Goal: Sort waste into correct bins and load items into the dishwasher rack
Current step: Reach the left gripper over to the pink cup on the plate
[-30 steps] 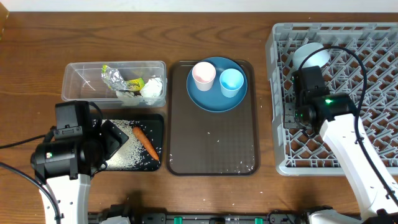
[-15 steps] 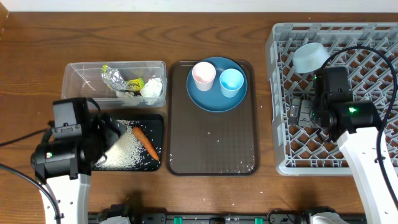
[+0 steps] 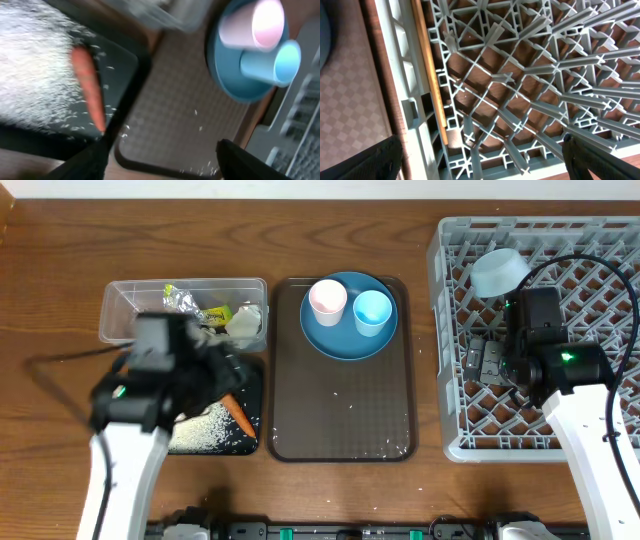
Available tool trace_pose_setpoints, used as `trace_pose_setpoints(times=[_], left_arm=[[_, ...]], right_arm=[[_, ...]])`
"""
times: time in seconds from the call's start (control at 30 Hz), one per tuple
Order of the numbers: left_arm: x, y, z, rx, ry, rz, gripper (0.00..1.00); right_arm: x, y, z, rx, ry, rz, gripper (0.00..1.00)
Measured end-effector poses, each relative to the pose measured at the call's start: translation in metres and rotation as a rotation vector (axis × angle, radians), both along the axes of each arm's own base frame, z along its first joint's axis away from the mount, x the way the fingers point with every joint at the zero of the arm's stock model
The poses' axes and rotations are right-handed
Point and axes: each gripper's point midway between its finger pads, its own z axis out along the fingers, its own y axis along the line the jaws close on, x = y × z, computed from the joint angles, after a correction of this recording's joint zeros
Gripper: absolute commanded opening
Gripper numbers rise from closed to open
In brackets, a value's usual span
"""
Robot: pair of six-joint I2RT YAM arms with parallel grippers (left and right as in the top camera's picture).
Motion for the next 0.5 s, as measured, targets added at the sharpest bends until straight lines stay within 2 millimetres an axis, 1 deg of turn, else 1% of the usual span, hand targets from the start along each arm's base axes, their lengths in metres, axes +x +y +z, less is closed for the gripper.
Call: trace_pose_setpoints(times=[0.03, 0.07, 0.13, 0.27, 0.3, 0.33, 0.4, 0.5], left_arm=[[0.006, -0.011, 0.0, 0.007, 0.013, -0.038, 0.64], [0.011, -0.017, 0.001, 0.009, 0.016, -0.057, 0.62], [0.03, -0.038, 0.007, 0.022, 0.019, -0.116, 0.58], [0.071, -0.076, 0.022, 0.044, -0.014, -0.195, 0.58], [0.082, -0.086, 0.023, 0.051, -0.02, -0.213, 0.6], [0.09, -0.093, 0.024, 0.057, -0.028, -0.223, 0.66], [0.108, -0.109, 0.019, 0.079, -0.042, -0.243, 0.71], [0.13, -0.126, 0.002, 0.113, -0.063, -0.256, 0.72]], right_arm=[[0.0, 0.0, 0.0, 0.0, 0.0, 0.0, 0.99], [0.0, 0.0, 0.0, 0.0, 0.0, 0.0, 0.99], [0.0, 0.0, 0.0, 0.0, -0.001, 0.0, 0.99], [0.0, 0.0, 0.0, 0.0, -0.001, 0.0, 0.99], [0.0, 0.0, 0.001, 0.0, -0.001, 0.0, 0.99], [0.0, 0.0, 0.001, 0.0, -0.001, 0.0, 0.99], [0.0, 0.0, 0.0, 0.0, -0.001, 0.0, 0.99], [0.0, 0.0, 0.001, 0.0, -0.002, 0.0, 0.99]])
